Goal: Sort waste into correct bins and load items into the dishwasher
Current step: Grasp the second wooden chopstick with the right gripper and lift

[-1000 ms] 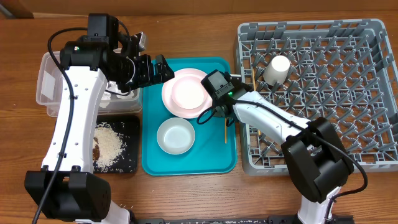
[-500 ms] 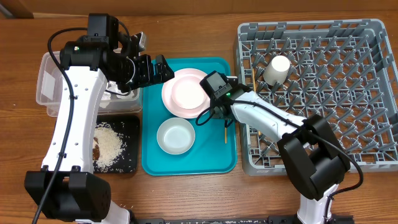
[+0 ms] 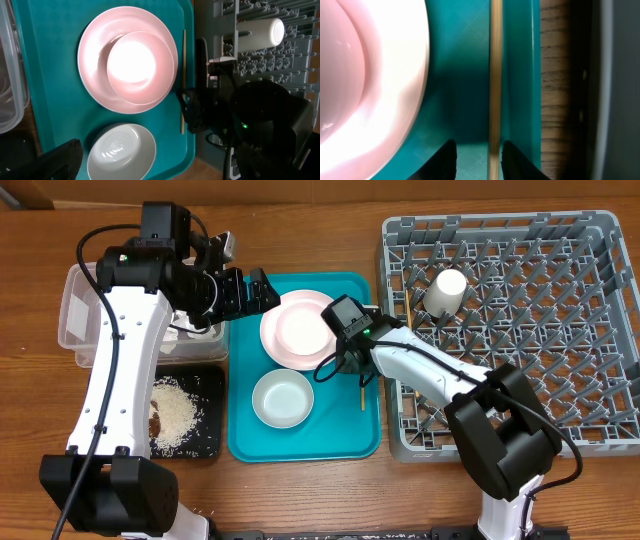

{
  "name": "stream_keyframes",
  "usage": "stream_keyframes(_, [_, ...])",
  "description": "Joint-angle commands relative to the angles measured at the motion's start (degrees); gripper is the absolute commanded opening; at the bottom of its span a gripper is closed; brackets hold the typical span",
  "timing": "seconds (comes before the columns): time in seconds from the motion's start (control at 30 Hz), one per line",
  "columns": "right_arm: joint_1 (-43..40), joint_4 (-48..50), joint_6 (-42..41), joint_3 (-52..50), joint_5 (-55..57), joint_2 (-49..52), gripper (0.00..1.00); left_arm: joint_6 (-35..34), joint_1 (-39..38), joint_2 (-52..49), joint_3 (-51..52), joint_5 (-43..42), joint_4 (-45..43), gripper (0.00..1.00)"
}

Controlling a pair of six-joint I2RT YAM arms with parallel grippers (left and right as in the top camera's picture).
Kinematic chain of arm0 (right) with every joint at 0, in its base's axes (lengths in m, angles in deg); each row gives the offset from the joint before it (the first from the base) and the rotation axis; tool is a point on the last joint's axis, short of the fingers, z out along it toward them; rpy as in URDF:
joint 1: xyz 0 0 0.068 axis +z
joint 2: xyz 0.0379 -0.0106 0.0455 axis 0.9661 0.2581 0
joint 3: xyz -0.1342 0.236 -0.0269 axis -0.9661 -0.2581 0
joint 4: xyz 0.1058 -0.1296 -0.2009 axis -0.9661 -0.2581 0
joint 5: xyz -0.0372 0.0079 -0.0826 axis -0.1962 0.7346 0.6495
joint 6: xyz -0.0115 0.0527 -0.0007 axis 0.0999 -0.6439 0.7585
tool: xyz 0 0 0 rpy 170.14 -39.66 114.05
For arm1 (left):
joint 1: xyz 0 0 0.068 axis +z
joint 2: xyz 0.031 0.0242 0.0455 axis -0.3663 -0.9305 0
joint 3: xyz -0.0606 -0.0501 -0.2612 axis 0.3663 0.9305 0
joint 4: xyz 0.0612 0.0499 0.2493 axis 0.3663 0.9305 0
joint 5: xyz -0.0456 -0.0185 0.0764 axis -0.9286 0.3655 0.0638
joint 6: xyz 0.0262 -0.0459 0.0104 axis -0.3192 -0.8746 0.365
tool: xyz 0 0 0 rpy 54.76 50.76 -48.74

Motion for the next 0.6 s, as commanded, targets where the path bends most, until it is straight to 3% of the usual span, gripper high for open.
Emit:
stream_keyframes(0.0, [0.3,0.2,0.2,0.6,-0.2,1.8,0.29,-0.6,-0.1,-0.3,-0.4,0.3,-0.2,1.00])
stream_keyframes(0.47, [0.3,-0.1,0.0,1.2,-0.7,2.9,0.24,-0.6,-0.1,-0.3,-0.4,0.3,-0.2,1.00])
stream_keyframes(0.57, [0.3,-1.5,0.0,2.3,-0.7,2.8,0.19,-0.6,-0.1,-0.3,-0.4,0.3,-0.2,1.00])
